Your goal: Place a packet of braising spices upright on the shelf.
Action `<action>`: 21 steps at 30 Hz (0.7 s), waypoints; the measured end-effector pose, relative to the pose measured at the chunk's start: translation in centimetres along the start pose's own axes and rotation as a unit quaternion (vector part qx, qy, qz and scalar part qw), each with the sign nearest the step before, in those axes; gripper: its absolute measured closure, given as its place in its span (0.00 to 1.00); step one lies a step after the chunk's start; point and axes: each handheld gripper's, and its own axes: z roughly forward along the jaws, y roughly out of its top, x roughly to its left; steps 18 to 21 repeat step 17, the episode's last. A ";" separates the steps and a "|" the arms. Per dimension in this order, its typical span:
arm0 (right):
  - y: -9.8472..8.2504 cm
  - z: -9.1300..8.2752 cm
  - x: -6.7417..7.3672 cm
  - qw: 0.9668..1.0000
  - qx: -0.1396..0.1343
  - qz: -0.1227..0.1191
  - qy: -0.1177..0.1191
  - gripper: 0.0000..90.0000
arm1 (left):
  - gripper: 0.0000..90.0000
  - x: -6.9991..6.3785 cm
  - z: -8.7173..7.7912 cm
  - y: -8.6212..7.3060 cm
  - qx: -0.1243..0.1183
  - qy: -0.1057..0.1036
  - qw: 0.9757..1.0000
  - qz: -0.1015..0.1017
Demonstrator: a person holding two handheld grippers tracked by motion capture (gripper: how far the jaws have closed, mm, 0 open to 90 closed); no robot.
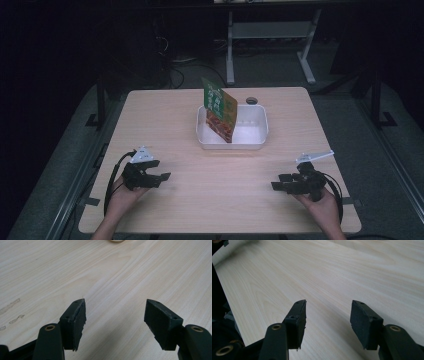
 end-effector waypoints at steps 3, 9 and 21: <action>-0.7 -0.3 0.0 1.000 0.000 0.002 -0.002 0.50 | 0.37 -0.1 0.0 0.0 0.001 -0.001 1.000 0.000; -1.8 -0.6 0.2 1.000 -0.001 0.003 -0.003 0.50 | 0.37 -0.2 0.1 0.1 0.001 -0.004 1.000 0.002; -2.1 -0.8 0.8 1.000 -0.009 -0.003 -0.007 0.50 | 0.37 -0.4 0.2 0.1 0.001 -0.007 1.000 0.005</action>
